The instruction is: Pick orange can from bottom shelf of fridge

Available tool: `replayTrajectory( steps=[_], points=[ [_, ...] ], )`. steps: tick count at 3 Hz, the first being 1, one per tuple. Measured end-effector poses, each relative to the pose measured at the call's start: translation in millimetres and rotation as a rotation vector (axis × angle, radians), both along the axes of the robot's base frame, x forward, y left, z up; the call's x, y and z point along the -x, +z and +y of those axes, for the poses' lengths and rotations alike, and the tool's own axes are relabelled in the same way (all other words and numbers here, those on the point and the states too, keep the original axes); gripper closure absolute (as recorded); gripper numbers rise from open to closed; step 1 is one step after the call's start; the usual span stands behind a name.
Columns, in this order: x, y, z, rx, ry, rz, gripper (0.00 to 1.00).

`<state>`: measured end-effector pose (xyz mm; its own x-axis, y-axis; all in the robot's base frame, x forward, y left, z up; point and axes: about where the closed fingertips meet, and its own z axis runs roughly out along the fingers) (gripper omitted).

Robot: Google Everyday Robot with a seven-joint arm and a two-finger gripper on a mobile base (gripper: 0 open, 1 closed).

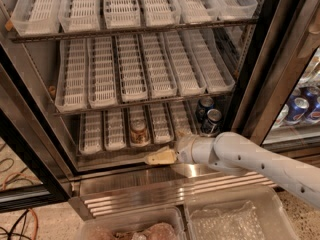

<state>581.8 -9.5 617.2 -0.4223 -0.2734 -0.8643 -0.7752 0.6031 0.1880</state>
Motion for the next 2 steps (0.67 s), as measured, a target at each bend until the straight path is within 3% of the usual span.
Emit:
replayTrajectory(
  steps=[1, 2],
  points=[
    [-10.6, 1.4, 30.7, -0.054, -0.037, -0.077, 0.00],
    [-15.2, 7.0, 35.5, -0.063, -0.050, -0.090, 0.00]
  ],
)
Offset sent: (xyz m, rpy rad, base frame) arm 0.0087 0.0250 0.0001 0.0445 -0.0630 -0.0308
